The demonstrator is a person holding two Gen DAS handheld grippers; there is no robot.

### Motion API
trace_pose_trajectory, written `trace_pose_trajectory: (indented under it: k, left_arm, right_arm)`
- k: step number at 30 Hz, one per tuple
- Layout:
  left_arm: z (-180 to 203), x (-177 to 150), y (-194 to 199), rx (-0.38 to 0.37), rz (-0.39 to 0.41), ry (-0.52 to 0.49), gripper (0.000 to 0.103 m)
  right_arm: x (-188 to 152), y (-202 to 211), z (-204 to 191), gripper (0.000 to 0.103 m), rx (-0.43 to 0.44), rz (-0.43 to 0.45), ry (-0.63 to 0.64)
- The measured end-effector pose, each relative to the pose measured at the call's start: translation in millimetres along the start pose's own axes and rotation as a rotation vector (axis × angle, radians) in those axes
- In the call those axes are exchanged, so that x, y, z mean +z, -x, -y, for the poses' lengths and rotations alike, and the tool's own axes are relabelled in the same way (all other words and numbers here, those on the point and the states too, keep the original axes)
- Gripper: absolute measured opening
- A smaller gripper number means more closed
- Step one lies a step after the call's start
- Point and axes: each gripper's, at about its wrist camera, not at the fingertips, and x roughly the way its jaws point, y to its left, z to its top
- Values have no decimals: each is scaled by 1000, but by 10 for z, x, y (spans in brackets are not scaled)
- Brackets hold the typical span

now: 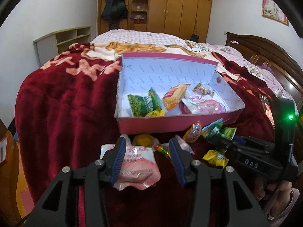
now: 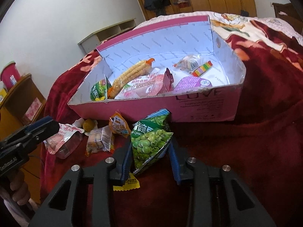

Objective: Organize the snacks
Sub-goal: 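Grasp the pink juice pouch with the left tool while the right grasps the green pea bag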

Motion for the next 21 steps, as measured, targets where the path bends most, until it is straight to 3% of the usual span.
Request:
trace_pose_trajectory:
  k: [11,21]
  left_arm:
    - [-59,-151,-23,0,-36,-15,61]
    - [10,-203,-26,142,17,-88,68]
  right_arm:
    - [-56,128,4,36,-11,37,0]
    - [-67,113,46,36,-3,31,-17]
